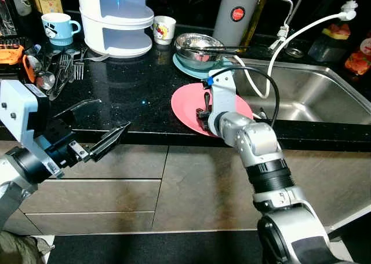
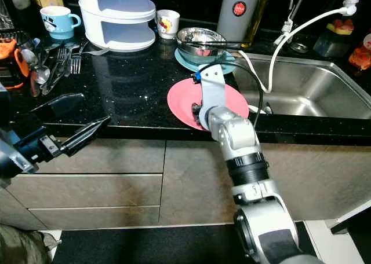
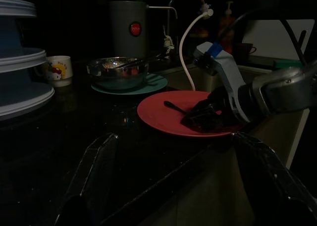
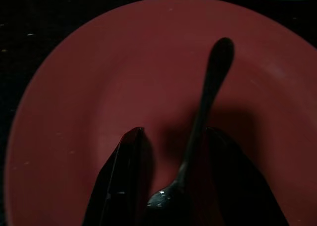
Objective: Kitchen organization
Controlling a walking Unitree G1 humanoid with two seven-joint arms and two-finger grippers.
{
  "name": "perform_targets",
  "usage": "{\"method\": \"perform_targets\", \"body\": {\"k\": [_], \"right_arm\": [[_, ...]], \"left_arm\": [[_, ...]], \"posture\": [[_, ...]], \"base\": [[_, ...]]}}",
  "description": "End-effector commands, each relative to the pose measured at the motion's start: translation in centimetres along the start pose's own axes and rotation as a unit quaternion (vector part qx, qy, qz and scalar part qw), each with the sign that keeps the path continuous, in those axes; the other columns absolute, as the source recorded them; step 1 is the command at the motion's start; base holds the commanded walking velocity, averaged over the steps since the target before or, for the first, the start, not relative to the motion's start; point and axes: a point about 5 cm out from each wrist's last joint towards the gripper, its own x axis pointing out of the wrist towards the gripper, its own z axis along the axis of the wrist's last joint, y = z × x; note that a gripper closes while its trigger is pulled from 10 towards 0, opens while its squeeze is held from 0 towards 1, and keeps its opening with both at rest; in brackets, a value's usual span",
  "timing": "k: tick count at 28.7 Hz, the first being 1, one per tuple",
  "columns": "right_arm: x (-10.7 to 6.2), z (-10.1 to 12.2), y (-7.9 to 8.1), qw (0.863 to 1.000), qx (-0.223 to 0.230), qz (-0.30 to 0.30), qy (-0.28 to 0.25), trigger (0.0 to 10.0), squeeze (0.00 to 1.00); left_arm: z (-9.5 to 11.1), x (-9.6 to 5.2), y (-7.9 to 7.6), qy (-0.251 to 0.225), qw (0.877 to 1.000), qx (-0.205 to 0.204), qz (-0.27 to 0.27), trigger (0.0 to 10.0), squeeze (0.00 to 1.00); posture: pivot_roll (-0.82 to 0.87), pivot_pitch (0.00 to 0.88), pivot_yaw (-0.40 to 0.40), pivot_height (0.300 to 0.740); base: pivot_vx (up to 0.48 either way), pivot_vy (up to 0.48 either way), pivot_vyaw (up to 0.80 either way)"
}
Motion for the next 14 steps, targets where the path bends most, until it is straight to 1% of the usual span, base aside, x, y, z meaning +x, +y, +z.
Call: {"method": "perform_targets", "body": {"k": [1,2,3,8,9,14], "right_arm": [[0.3,-1.2,-0.6,0.999,0.0,-0.004,0.044,4.2,0.0],[0.3,-1.2,-0.7,0.999,-0.006,-0.004,0.046,2.4,0.0],[0.3,-1.2,-1.0,0.999,-0.011,-0.005,0.05,0.0,0.0],[0.3,-1.4,-1.1,0.998,-0.001,-0.001,0.059,0.0,0.0],[0.2,-1.5,-1.5,0.998,0.006,0.0,0.067,0.0,0.0],[-0.1,-1.5,-2.3,0.997,0.019,-0.003,0.078,0.0,0.0]], "left_arm": [[0.2,0.3,-0.3,-0.008,1.0,-0.002,-0.009,10.0,0.0],[0.2,0.3,-0.3,-0.009,1.0,-0.001,-0.008,10.0,0.0],[0.3,0.4,-0.3,-0.011,1.0,0.0,-0.008,10.0,0.0],[0.3,0.4,-0.4,-0.013,1.0,0.0,-0.008,10.0,0.0],[0.2,0.4,-0.5,-0.012,1.0,-0.001,-0.006,10.0,0.0],[0.1,0.2,-0.6,-0.012,1.0,-0.002,-0.002,10.0,0.0]], "posture": [[0.14,0.0,-0.118,0.74],[0.14,0.0,-0.127,0.74],[0.13,0.0,-0.13,0.74],[0.13,0.0,-0.13,0.74],[0.13,0.0,-0.144,0.74],[0.13,0.0,-0.152,0.74]], "base": [[0.0,0.0,0.0],[0.0,0.0,0.0],[0.0,0.0,0.0],[0.0,0.0,0.0],[0.0,0.0,0.0],[0.0,0.0,0.0]]}}
